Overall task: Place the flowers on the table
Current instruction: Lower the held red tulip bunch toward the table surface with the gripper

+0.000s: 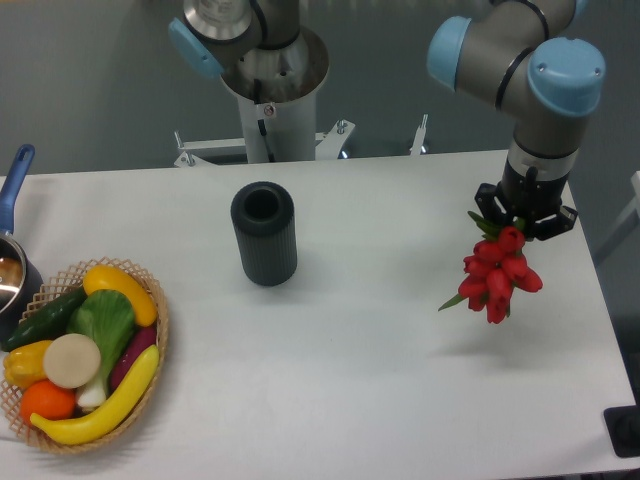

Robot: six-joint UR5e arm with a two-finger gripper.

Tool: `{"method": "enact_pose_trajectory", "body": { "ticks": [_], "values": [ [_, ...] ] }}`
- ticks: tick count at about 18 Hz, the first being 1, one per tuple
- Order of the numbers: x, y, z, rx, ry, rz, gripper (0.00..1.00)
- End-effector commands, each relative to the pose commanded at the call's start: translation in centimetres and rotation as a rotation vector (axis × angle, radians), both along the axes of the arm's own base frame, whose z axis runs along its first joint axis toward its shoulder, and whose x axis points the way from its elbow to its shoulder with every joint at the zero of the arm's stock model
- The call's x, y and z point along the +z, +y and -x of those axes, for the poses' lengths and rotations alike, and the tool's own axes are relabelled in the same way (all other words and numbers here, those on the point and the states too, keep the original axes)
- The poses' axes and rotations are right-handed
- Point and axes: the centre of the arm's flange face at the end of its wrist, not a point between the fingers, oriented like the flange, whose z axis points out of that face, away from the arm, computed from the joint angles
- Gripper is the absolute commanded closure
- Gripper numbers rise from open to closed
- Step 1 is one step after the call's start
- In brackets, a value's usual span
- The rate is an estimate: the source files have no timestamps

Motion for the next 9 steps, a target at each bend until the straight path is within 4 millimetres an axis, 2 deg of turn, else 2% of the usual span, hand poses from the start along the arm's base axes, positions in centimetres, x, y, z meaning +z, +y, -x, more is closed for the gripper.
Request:
{"method": "enact_pose_trajectory", "body": {
  "ticks": [6,9],
  "values": [
    [-0.8,0.7,-0.3,0.019,-0.015,0.001,0.82],
    [-2.1,1.0,0.0,0.023,-0.032,0.008,0.82]
  ]
}}
